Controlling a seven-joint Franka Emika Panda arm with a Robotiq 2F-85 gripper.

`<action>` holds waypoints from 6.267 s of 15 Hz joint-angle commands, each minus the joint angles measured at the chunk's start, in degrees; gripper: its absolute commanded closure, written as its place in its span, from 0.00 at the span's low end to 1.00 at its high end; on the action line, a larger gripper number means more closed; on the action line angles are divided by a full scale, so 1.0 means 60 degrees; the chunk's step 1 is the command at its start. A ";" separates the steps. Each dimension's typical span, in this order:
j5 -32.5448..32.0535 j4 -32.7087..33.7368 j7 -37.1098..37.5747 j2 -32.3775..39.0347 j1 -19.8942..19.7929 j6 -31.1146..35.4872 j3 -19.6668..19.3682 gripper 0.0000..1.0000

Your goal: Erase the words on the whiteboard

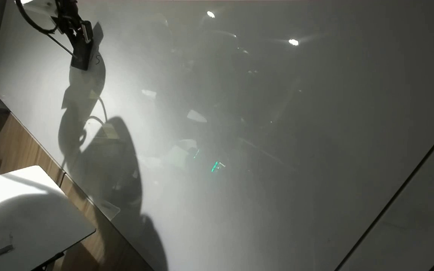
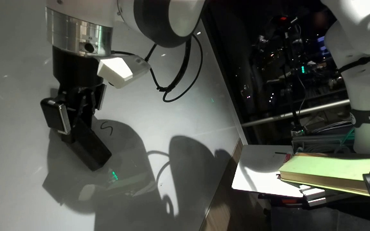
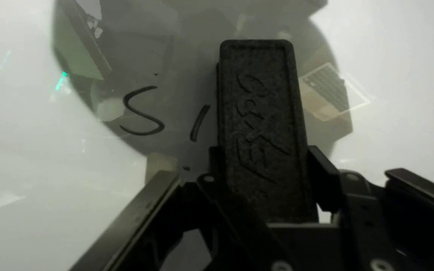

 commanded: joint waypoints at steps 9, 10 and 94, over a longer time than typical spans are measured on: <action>-0.0233 -0.0597 -0.0339 -0.0282 0.1238 0.0393 -0.2649 0.70; -0.0225 -0.0787 -0.0362 -0.0411 0.1161 0.0463 -0.2760 0.70; 0.0114 -0.8050 -0.4828 -0.0400 -0.1609 0.4048 -0.4830 0.00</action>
